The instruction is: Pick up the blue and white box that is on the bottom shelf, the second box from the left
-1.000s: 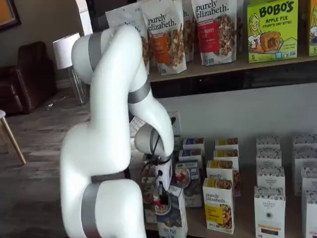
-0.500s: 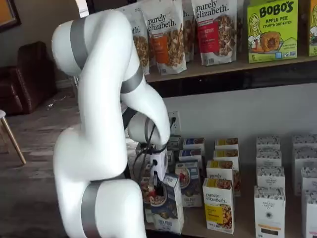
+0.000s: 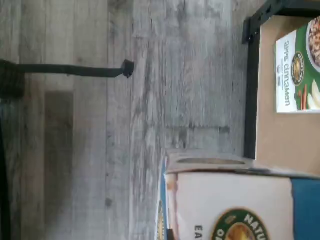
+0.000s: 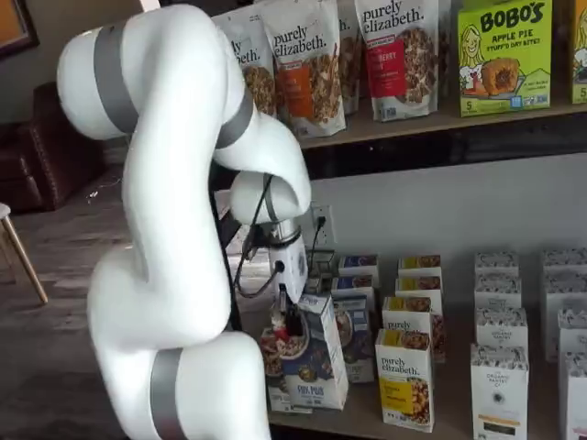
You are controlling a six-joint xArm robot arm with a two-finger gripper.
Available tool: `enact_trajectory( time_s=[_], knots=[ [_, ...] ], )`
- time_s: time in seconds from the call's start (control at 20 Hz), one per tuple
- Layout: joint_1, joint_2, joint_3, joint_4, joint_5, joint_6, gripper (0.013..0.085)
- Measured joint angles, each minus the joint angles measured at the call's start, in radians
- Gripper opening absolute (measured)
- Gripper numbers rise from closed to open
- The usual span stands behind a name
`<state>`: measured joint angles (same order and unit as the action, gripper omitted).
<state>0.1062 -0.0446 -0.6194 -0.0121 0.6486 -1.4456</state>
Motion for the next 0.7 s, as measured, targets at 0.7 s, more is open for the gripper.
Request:
enact_trajectory(
  time_s=[0.7],
  knots=[
    [0.013, -0.124, -0.096, 0.026, 0.285, -0.003, 0.0450]
  ],
)
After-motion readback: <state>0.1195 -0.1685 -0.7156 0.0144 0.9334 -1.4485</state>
